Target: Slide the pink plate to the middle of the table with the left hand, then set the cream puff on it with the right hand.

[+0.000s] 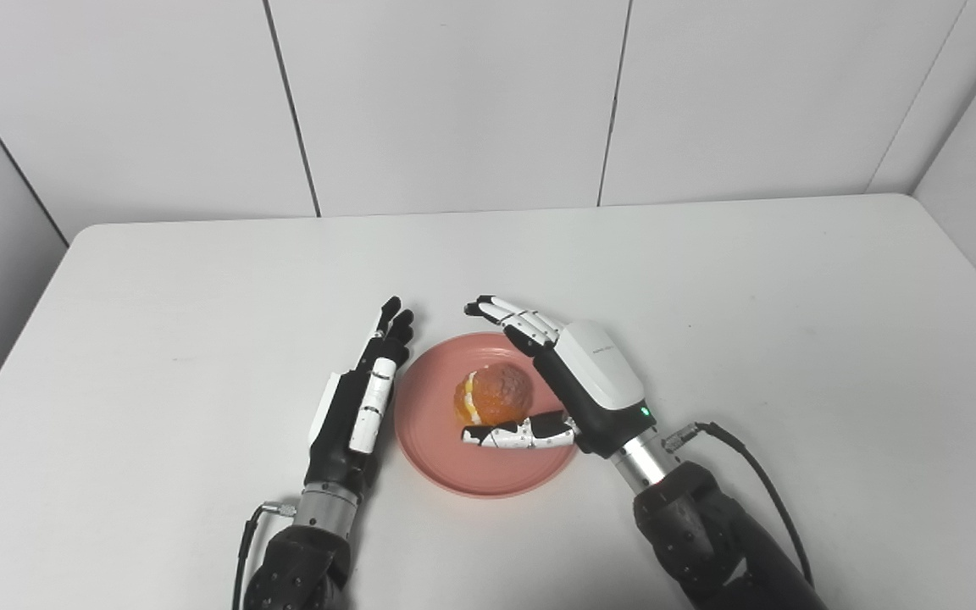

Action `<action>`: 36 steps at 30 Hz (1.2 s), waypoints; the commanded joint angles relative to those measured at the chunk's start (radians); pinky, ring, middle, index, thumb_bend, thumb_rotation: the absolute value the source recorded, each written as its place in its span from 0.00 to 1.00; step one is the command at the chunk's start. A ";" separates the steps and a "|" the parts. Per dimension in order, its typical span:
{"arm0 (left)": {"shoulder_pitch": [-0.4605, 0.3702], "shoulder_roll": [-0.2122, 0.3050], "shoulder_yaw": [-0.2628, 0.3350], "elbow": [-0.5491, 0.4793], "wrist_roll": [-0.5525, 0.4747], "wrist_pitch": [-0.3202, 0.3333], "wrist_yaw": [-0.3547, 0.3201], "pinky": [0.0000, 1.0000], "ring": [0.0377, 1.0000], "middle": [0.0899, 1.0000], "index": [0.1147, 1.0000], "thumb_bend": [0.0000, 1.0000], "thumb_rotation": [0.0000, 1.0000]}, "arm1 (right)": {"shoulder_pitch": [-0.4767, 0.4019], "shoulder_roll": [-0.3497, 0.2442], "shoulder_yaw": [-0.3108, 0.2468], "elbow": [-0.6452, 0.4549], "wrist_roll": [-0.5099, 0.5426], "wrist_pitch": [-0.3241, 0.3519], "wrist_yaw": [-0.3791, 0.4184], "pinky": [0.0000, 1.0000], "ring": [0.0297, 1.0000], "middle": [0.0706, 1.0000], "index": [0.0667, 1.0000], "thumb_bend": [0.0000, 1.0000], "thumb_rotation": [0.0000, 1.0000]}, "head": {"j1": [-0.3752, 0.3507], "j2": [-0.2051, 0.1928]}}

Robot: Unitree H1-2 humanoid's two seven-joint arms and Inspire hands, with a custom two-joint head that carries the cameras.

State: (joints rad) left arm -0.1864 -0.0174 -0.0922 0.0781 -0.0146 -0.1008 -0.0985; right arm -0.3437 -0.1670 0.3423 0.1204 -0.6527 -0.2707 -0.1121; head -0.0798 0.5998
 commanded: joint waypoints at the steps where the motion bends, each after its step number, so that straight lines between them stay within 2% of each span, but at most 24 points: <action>1: -0.001 -0.007 0.001 0.001 0.010 -0.013 0.010 0.97 0.97 0.96 0.95 0.53 1.00 | -0.015 0.007 -0.018 -0.040 0.030 -0.038 -0.009 0.72 0.83 0.90 0.87 0.60 0.52 | 0.002 0.000; 5: -0.003 -0.008 0.002 0.005 0.013 -0.016 0.018 0.98 0.98 0.97 0.96 0.54 1.00 | -0.006 0.016 -0.039 -0.033 0.062 -0.047 -0.019 0.77 0.87 0.92 0.90 0.61 0.57 | 0.003 0.000; 8: -0.004 -0.010 0.001 -0.001 0.013 -0.011 0.021 0.99 0.98 0.97 0.96 0.53 1.00 | 0.013 0.025 -0.065 -0.041 0.109 -0.038 -0.016 0.80 0.91 0.94 0.93 0.62 0.61 | 0.034 0.002; 10: -0.006 -0.010 0.000 -0.004 0.014 -0.001 0.025 1.00 0.99 0.98 0.97 0.54 1.00 | 0.026 0.030 -0.082 -0.053 0.133 -0.022 -0.007 0.82 0.93 0.96 0.97 0.63 0.68 | 0.041 0.003; 11: -0.006 -0.011 0.000 -0.005 0.015 0.000 0.027 1.00 0.99 0.98 0.97 0.53 1.00 | 0.033 0.035 -0.092 -0.058 0.142 -0.012 -0.006 0.84 0.93 0.97 0.98 0.64 0.74 | 0.041 0.003; 14: -0.008 -0.014 0.000 -0.005 0.015 -0.009 0.032 1.00 1.00 0.98 0.97 0.52 1.00 | 0.047 0.051 -0.114 -0.067 0.152 0.007 -0.011 0.82 0.92 0.98 0.98 0.65 0.83 | 0.054 0.004; 19: -0.012 -0.024 0.007 0.001 0.019 -0.021 0.045 1.00 1.00 0.98 0.98 0.49 1.00 | 0.063 0.086 -0.151 -0.071 0.215 0.028 0.005 0.80 0.90 0.96 0.97 0.63 0.85 | 0.052 0.008; 24: -0.012 -0.015 0.010 0.004 0.033 -0.020 0.054 1.00 1.00 0.99 0.99 0.50 1.00 | 0.072 0.105 -0.171 -0.074 0.287 0.063 0.042 0.86 0.92 0.98 0.99 0.58 0.92 | 0.038 0.000; 29: -0.013 -0.011 0.016 0.005 0.035 -0.013 0.061 1.00 1.00 0.99 0.98 0.51 1.00 | 0.079 0.128 -0.187 -0.072 0.306 0.104 0.040 0.91 0.94 0.97 0.99 0.57 0.99 | 0.031 -0.002; 33: -0.020 -0.011 0.027 0.018 0.022 -0.014 0.065 1.00 1.00 1.00 0.98 0.50 1.00 | 0.089 0.148 -0.195 -0.074 0.283 0.144 0.022 0.97 0.97 0.98 0.99 0.58 1.00 | 0.024 0.009; 36: -0.027 -0.005 0.030 0.033 0.018 -0.030 0.058 1.00 1.00 1.00 0.99 0.50 1.00 | 0.095 0.168 -0.207 -0.072 0.337 0.182 0.050 0.99 0.99 1.00 1.00 0.59 1.00 | 0.019 0.003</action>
State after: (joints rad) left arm -0.2019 -0.0289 -0.0654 0.0963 0.0056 -0.0993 -0.0388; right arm -0.2396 -0.0162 0.1431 0.0820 -0.3397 -0.1087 -0.0631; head -0.0613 0.6044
